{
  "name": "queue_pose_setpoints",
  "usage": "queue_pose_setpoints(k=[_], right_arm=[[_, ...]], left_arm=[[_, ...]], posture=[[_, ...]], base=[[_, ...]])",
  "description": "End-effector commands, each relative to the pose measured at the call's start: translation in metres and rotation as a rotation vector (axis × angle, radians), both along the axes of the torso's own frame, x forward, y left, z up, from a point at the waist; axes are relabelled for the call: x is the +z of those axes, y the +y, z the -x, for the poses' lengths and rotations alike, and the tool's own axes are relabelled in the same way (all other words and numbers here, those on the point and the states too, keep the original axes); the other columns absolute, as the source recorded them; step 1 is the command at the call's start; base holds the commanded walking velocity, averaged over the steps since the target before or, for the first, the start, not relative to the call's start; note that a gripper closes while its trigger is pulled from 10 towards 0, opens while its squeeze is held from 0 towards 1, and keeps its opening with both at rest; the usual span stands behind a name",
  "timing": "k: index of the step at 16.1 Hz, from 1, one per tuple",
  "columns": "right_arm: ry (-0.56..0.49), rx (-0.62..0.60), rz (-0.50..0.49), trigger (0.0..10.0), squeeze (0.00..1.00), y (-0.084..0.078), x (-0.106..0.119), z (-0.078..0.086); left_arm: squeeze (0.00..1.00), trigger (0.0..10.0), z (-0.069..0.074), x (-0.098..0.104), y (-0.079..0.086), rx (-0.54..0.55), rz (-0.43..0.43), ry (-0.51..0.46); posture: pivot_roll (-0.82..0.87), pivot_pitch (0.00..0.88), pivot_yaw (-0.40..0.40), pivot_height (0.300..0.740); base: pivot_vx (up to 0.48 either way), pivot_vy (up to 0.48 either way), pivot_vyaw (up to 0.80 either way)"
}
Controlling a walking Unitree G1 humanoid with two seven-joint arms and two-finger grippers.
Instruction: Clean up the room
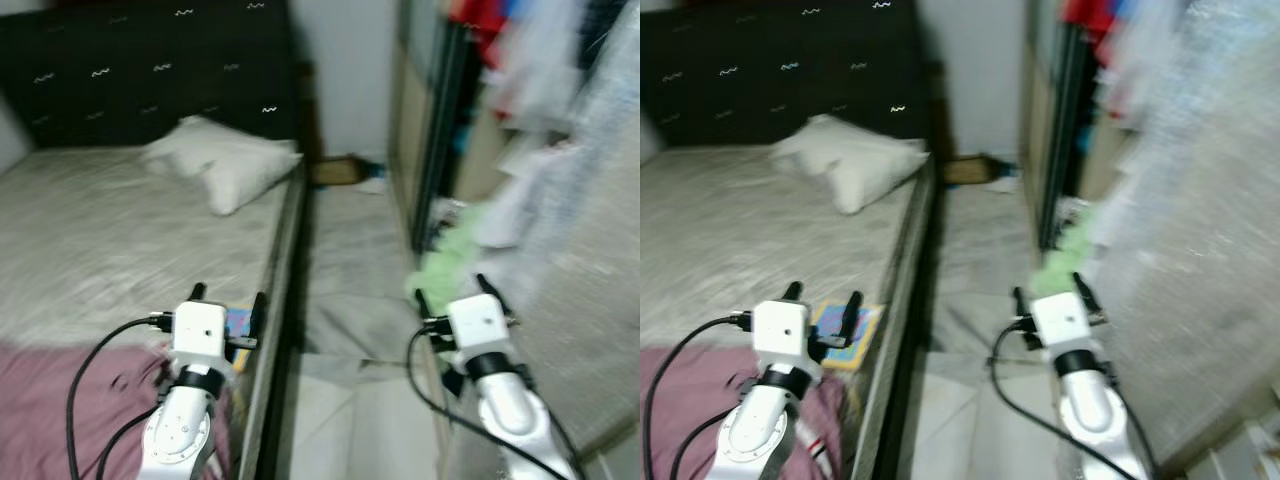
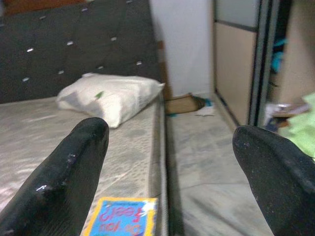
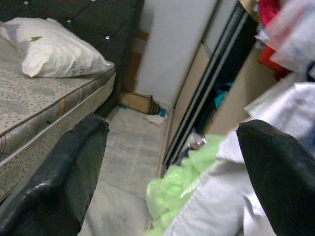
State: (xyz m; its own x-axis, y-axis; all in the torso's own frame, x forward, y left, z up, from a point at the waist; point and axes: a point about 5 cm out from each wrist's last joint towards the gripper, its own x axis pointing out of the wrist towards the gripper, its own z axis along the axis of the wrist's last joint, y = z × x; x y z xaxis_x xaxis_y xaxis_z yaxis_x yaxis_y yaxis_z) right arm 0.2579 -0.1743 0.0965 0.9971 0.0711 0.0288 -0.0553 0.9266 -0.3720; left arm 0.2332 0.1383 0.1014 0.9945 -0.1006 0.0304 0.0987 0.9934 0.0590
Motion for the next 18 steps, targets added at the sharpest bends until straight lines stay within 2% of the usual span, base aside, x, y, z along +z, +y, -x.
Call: queue_pose_setpoints(k=[1,18], right_arm=[[-0.009,0.027,-0.016,10.0,0.0,0.0095,0.0027,-0.0025],[-0.012,0.042,-0.037,10.0,0.0,0.0145,0.0033,-0.0077]], left_arm=[[0.0,10.0,-0.0004,0.0008,0.0074,0.02,-0.033,-0.004],[0.0,10.0,-0.0042,0.0015,0.0095,0.029,-0.041,-0.01]], posture=[[-0.08,0.0,0.038,0.74],[-0.08,0.0,0.041,0.74]], base=[[0.0,0.0,0.8],[0.0,0.0,0.8]])
